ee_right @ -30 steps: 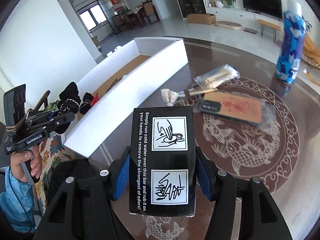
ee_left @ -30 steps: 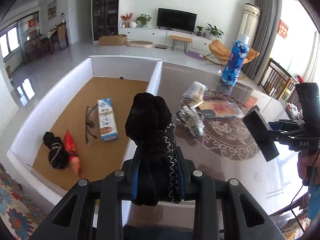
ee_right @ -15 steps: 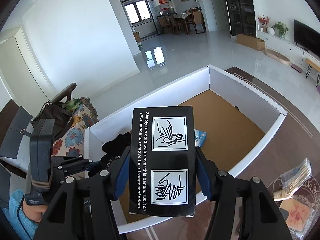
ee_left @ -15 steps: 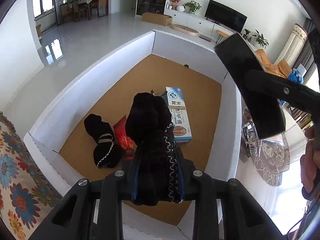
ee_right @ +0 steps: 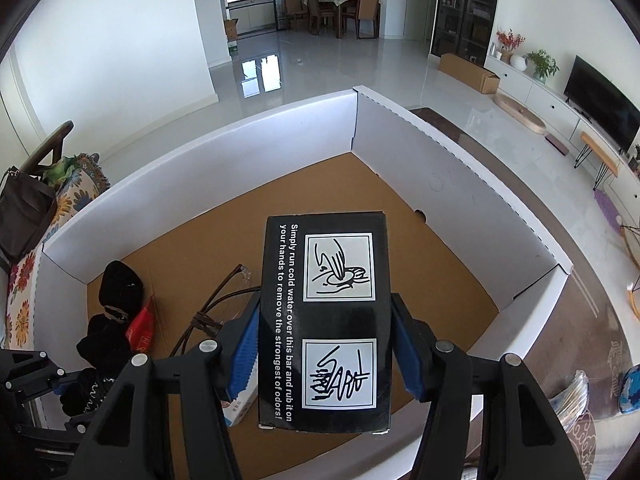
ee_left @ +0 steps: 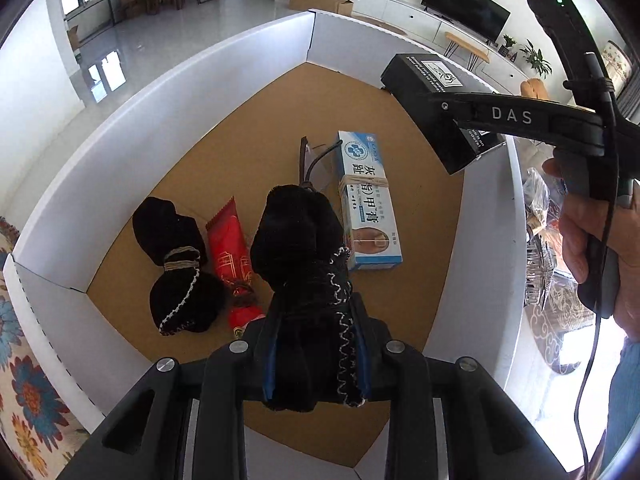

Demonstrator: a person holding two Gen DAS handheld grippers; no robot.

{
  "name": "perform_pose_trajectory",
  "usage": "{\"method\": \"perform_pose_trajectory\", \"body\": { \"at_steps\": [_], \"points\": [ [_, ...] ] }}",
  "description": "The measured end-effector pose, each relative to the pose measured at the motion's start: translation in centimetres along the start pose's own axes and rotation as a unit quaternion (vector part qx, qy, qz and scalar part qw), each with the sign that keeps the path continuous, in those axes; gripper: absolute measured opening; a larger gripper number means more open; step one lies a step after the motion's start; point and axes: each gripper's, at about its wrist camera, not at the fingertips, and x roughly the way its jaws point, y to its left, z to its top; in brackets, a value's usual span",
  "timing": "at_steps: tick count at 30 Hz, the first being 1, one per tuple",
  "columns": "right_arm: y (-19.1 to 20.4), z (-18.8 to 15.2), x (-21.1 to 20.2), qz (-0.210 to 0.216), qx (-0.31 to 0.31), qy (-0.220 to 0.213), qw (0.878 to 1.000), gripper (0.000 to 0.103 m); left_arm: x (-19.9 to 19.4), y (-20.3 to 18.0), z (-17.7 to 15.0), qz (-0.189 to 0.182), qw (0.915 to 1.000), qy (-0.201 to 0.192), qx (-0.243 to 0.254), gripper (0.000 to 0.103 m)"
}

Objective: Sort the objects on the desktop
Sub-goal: 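Carry the pouch and soap box into the white bin and open both tools, then withdraw both tools from the bin back over the table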

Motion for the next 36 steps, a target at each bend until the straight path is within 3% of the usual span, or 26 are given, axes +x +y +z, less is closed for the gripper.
{"method": "perform_pose_trajectory", "body": {
  "at_steps": [7, 8, 10, 11, 17, 21, 25, 27, 30, 33, 36],
  "points": [
    [-1.0, -0.6, 2.4, -0.006, 0.004, 0.014, 1.0, 0.061, 1.1, -0.2, -0.6, 0.003, 0.9999, 0.014, -0.001, 0.03],
    [-1.1, -0.7, 2.6, -0.003, 0.005, 0.014, 1.0, 0.069, 1.3, -0.2, -0.6, 0.002, 0.9999, 0.015, 0.0, 0.031],
    [-1.0, -0.9, 2.2, 0.001, 0.009, 0.007, 1.0, 0.081, 1.7, -0.2, -0.5, 0.011, 0.9998, 0.019, -0.003, 0.036],
    [-1.1, -0.9, 1.9, -0.001, 0.01, -0.001, 1.0, 0.083, 1.7, -0.1, -0.5, 0.018, 0.9996, 0.019, -0.006, 0.044],
    [-1.6, -1.1, -1.6, 0.003, 0.023, -0.051, 0.998, 0.084, -0.2, 0.5, -0.6, 0.025, 0.9988, -0.027, -0.032, 0.072],
    [-3.3, -3.9, -6.2, 0.024, 0.056, -0.089, 0.994, 0.093, -2.5, -0.7, -1.2, 0.028, 0.9972, -0.061, -0.032, 0.073],
    [-6.5, -11.1, -12.3, 0.035, 0.102, -0.127, 0.986, 0.097, -6.5, -4.4, -2.7, 0.007, 0.9934, -0.114, 0.005, 0.075],
    [-9.0, -16.2, -15.2, 0.016, 0.128, -0.143, 0.981, 0.101, -8.3, -7.1, -4.0, -0.015, 0.99, -0.136, 0.033, 0.09],
    [-12.9, -24.7, -18.9, -0.045, 0.176, -0.144, 0.973, 0.102, -9.3, -11.6, -6.2, -0.042, 0.9838, -0.158, 0.075, 0.101],
    [-17.0, -32.9, -19.9, -0.091, 0.239, -0.101, 0.961, 0.103, -7.5, -16.2, -8.1, -0.062, 0.9824, -0.128, 0.121, 0.101],
    [-19.9, -39.5, -19.4, -0.122, 0.282, -0.051, 0.95, 0.103, -3.4, -19.7, -9.9, -0.058, 0.9838, -0.086, 0.147, 0.101]
  ]
}}
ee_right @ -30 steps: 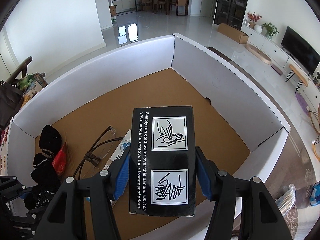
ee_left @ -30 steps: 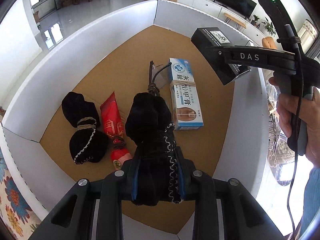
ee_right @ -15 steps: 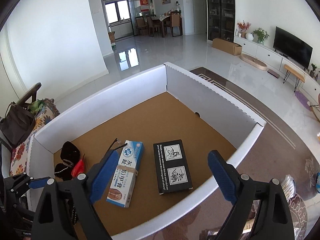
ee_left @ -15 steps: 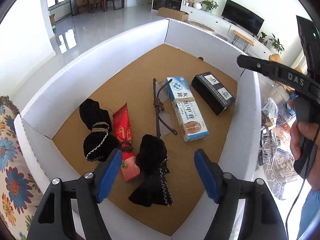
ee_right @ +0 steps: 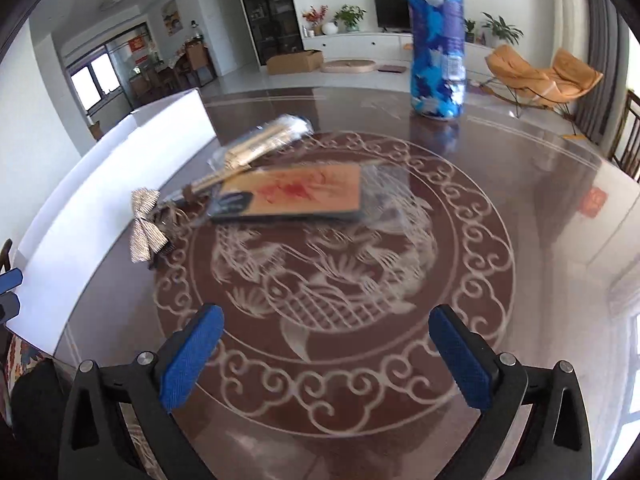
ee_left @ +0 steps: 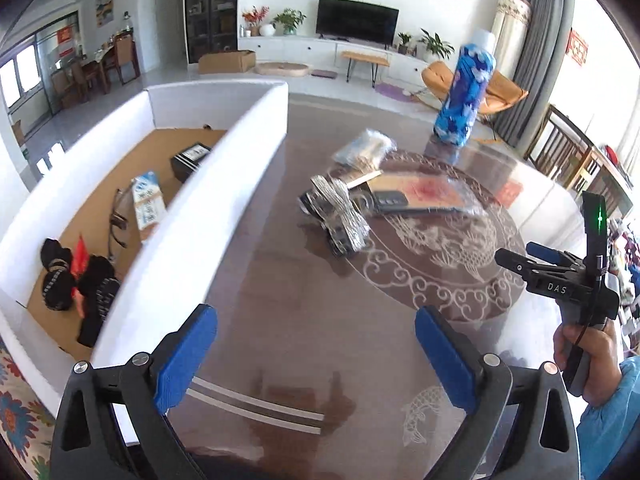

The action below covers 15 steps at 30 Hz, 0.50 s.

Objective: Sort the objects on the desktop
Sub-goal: 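Withdraw both tools from the bin back over the table, then move the left tool to the rhinestone bow hair clip and close on it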

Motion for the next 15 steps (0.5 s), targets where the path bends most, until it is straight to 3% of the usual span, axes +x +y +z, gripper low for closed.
{"method": "perform_pose_trajectory", "body": {
  "at_steps": [4, 10, 15],
  "points": [
    [-2.6, -3.8, 0.0, -0.027, 0.008, 0.013, 1.0, 0.103, 5.1, -2.9, -2.1, 0.011, 0.9987, 0.049, 0.01, 0.101],
    [-1.0, -5.8, 0.0, -0.04, -0.046, 0.012, 0.998, 0.103, 9.4, -4.3, -3.1, 0.04, 0.9961, 0.078, 0.01, 0.101],
    [0.3, -6.0, 0.8, -0.038, -0.074, 0.017, 0.996, 0.103, 10.4, -4.7, -2.4, 0.049, 0.9965, 0.067, 0.008, 0.102]
  ]
}}
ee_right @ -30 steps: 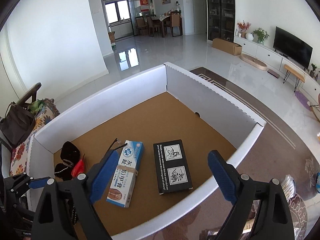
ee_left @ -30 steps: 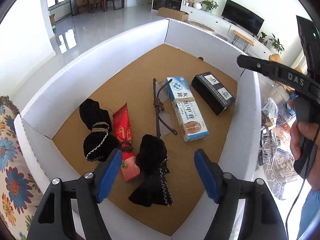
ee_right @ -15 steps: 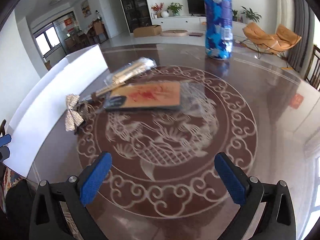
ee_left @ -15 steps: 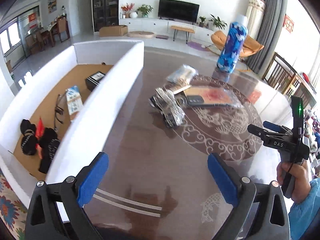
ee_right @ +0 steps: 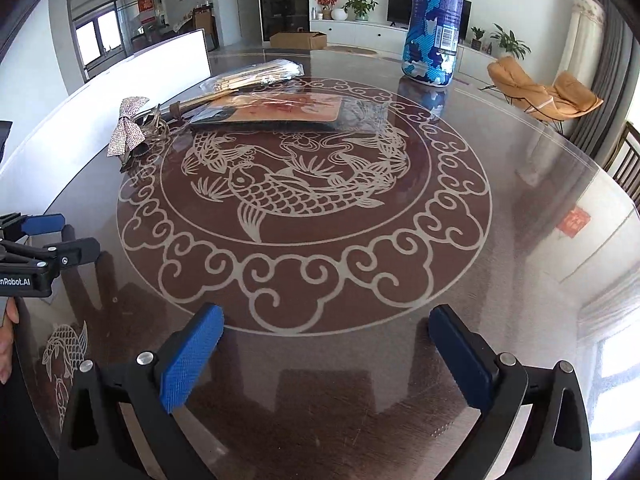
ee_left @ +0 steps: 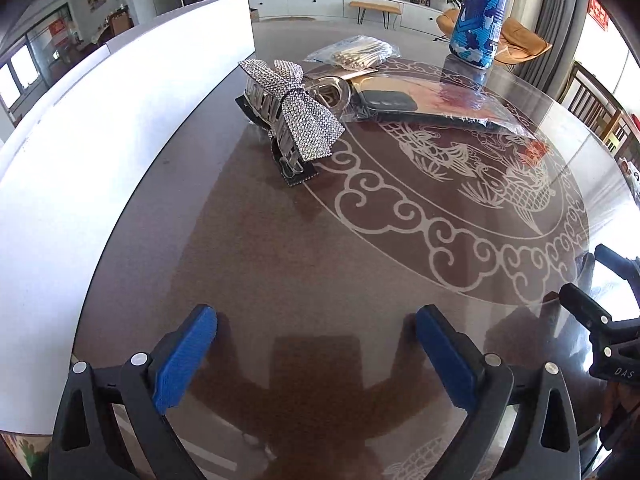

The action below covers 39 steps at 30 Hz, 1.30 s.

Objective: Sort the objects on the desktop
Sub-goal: 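Move the left tool to the rhinestone bow hair clip and close on it, then lift the bow hair clip with the left tool and hold it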

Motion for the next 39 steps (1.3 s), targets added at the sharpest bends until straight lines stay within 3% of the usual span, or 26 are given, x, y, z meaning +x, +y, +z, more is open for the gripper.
{"method": "perform_pose_trajectory", "body": {
  "at_steps": [8, 17, 26, 28, 30, 32, 39],
  "points": [
    [0.0, 0.1, 0.0, 0.001, 0.0, 0.001, 1.0, 0.103, 2.0, -0.2, 4.4, 0.008, 0.9997, -0.011, -0.02, 0.103],
    [0.0, 0.1, 0.0, 0.001, 0.0, 0.001, 1.0, 0.103, 5.6, 0.3, 11.2, 0.017, 0.999, 0.015, -0.037, 0.103],
    [0.0, 0.1, 0.1, 0.001, 0.0, 0.001, 1.0, 0.103, 5.9, 1.7, 11.9, 0.014, 0.9994, 0.004, -0.031, 0.103],
    [0.0, 0.1, 0.1, 0.001, 0.0, 0.001, 1.0, 0.103, 5.5, 2.1, 11.4, 0.016, 0.9993, -0.012, -0.031, 0.095],
    [0.0, 0.1, 0.1, 0.001, 0.0, 0.001, 1.0, 0.103, 4.8, 2.4, 11.0, 0.016, 0.9991, -0.026, -0.029, 0.071],
    [0.0, 0.1, 0.1, 0.001, 0.0, 0.001, 1.0, 0.103, 4.5, 2.5, 10.8, 0.01, 0.9993, -0.028, -0.024, 0.062],
    [0.0, 0.1, 0.1, 0.001, 0.0, 0.001, 1.0, 0.103, 3.7, 1.8, 8.9, -0.002, 0.9993, -0.036, 0.005, 0.061]
  ]
}}
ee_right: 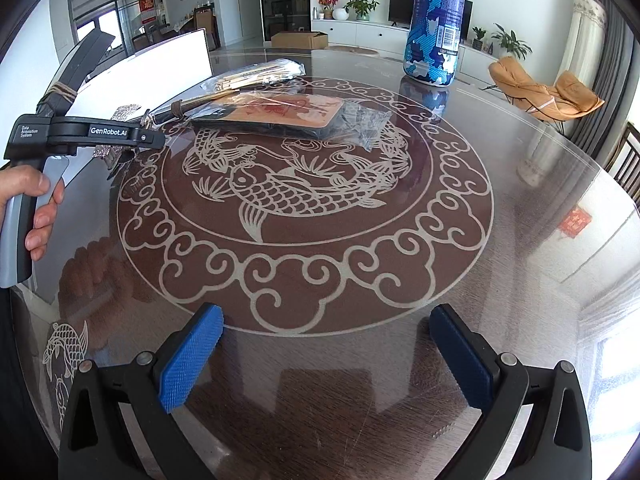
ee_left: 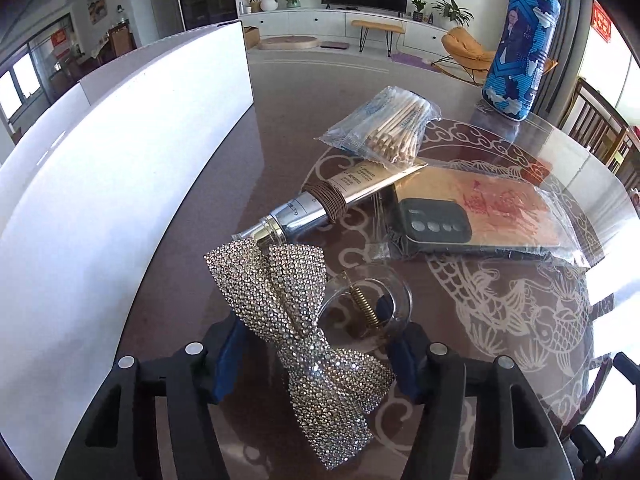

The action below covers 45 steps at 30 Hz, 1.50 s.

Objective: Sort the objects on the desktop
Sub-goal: 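Lift the bow hair clip with the left tool and hold it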

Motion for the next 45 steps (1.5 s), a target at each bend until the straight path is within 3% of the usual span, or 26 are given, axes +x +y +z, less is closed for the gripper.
{"method": "perform_pose_trajectory", "body": {
  "at_steps": [9, 26, 45],
  "points": [
    [0.0, 0.0, 0.0, 0.0, 0.0, 0.0, 1.0, 0.103, -2.0, -1.0, -3.4, -0.01, 0.9998, 0.002, 0.018, 0.061],
    [0.0, 0.0, 0.0, 0.0, 0.0, 0.0, 1.0, 0.103, -3.1, -1.9, -5.5, -0.019, 0.9994, 0.004, 0.028, 0.061],
    [0.0, 0.0, 0.0, -0.001, -0.001, 0.0, 1.0, 0.103, -4.4, -1.4, -7.8, -0.024, 0.9988, -0.025, 0.034, 0.061]
  ]
}}
